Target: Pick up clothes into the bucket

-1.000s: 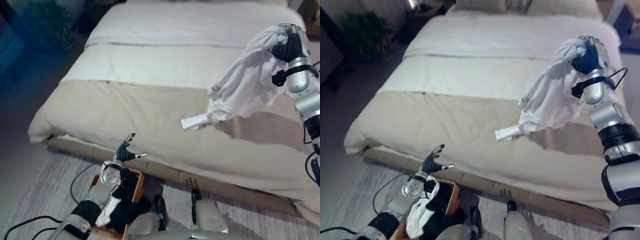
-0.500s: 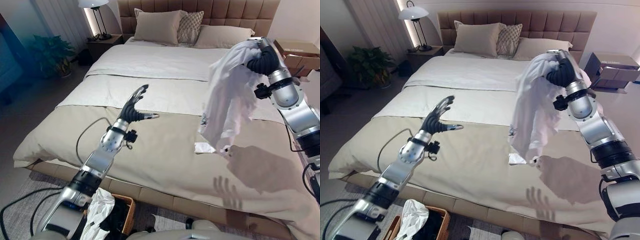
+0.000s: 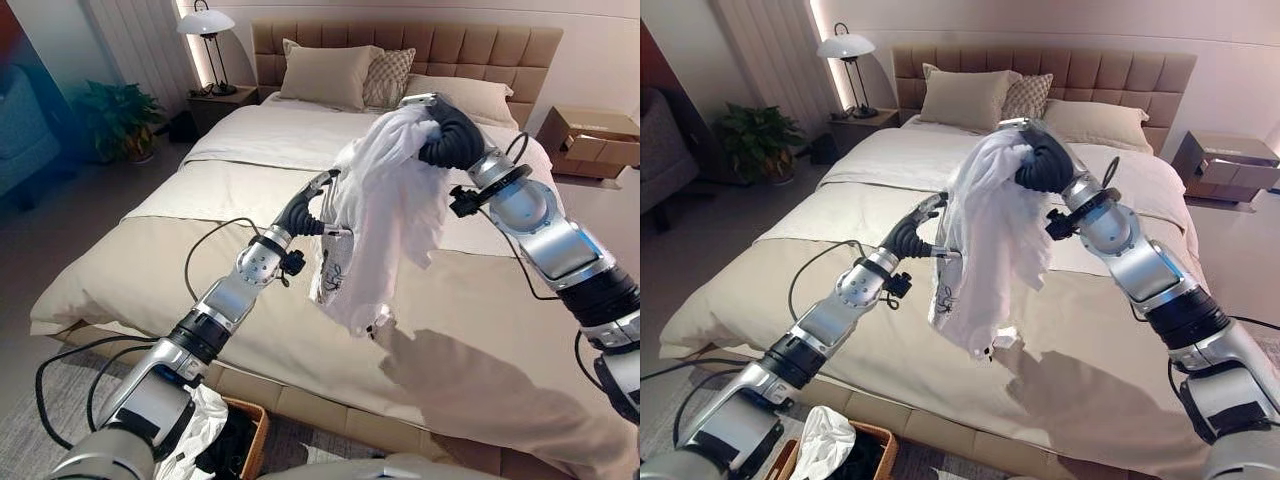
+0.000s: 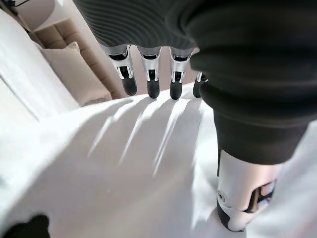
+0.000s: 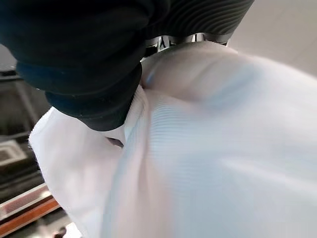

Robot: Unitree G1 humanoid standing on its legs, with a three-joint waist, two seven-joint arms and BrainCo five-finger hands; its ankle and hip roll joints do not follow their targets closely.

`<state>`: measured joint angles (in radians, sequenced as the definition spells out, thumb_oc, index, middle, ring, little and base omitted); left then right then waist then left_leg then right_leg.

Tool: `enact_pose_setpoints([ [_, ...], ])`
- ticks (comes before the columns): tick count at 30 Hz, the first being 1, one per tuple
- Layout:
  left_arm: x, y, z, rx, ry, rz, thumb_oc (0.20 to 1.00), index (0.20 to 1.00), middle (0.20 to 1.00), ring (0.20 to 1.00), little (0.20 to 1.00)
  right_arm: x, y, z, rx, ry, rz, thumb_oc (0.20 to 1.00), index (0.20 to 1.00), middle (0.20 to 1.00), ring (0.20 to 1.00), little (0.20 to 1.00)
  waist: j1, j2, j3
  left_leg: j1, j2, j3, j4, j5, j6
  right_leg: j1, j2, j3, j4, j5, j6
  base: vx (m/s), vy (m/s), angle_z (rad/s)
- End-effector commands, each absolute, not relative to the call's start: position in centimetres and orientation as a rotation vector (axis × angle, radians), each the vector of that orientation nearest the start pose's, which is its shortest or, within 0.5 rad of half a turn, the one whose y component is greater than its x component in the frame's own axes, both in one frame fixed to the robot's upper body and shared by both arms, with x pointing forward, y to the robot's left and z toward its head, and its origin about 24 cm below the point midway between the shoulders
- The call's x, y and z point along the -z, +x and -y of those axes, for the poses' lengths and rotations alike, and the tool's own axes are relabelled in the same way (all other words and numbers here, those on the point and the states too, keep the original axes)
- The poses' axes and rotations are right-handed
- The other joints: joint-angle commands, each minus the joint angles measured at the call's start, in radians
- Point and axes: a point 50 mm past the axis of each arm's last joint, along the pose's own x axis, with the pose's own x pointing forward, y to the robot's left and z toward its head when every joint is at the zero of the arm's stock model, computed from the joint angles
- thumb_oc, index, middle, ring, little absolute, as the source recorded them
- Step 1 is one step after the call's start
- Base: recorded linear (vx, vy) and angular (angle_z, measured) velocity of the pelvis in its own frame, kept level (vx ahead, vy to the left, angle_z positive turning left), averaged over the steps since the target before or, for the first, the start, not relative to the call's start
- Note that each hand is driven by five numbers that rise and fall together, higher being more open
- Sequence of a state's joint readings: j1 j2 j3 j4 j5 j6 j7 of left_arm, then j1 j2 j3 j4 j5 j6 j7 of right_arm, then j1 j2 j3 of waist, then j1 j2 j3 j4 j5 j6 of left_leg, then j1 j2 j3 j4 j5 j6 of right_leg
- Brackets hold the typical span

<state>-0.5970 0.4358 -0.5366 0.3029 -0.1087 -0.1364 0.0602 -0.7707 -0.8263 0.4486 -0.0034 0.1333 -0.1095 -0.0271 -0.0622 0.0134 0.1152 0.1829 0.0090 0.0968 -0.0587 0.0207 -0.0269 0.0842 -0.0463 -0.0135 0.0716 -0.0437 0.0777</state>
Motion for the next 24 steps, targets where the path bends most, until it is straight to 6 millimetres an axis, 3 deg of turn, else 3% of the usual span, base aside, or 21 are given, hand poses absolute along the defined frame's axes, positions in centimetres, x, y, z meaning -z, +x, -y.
enact_pose_setpoints([
  [1, -13.5, 34.1, -7.8, 0.494, 0.535, 0.368, 1.000, 1.000, 1.000, 1.000, 1.000, -27.3, 30.8, 13.6, -0.398, -0.658, 0.821, 0.200, 0.200, 0.200, 0.200, 0.200, 0.010, -0.065, -0.075, -0.045, -0.038, -0.038, 0.095, -0.095, 0.003, -0.003, -0.093, -0.052, -0.014, 0.044, 0.081, 0.00, 0.003, 0.07],
  [9, -13.7, 33.7, -5.5, 0.566, 0.503, 0.378, 1.000, 1.000, 1.000, 1.000, 1.000, -27.1, 29.5, 11.4, -0.523, -0.558, 0.856, 0.200, 0.200, 0.200, 0.200, 0.200, 0.014, -0.070, -0.072, -0.049, -0.041, -0.057, 0.098, -0.091, 0.004, 0.002, -0.096, -0.072, -0.012, 0.043, 0.078, -0.01, 0.001, 0.09],
  [11, -13.5, 33.5, -4.7, 0.590, 0.450, 0.359, 1.000, 1.000, 1.000, 1.000, 1.000, -27.2, 29.0, 10.7, -0.561, -0.545, 0.872, 0.200, 0.200, 0.200, 0.200, 0.200, 0.013, -0.070, -0.072, -0.050, -0.043, -0.060, 0.099, -0.090, 0.005, 0.002, -0.097, -0.073, -0.011, 0.042, 0.078, 0.00, 0.000, 0.00],
  [13, -13.5, 32.8, -3.2, 0.668, 0.283, 0.318, 1.000, 1.000, 1.000, 1.000, 1.000, -27.0, 28.7, 10.1, -0.600, -0.518, 0.871, 0.200, 0.200, 0.200, 0.200, 0.200, 0.011, -0.066, -0.074, -0.052, -0.043, -0.062, 0.099, -0.088, 0.007, 0.000, -0.099, -0.076, -0.010, 0.044, 0.077, 0.00, 0.000, 0.00],
  [24, -14.8, 29.4, 2.1, 1.047, -0.013, 0.202, 1.000, 1.000, 1.000, 1.000, 1.000, -26.2, 28.4, 8.4, -0.727, -0.522, 0.819, 0.200, 0.200, 0.200, 0.200, 0.200, -0.004, -0.057, -0.085, -0.055, -0.046, -0.073, 0.094, -0.078, 0.002, 0.002, -0.104, -0.085, -0.010, 0.050, 0.079, 0.00, 0.005, 0.03],
])
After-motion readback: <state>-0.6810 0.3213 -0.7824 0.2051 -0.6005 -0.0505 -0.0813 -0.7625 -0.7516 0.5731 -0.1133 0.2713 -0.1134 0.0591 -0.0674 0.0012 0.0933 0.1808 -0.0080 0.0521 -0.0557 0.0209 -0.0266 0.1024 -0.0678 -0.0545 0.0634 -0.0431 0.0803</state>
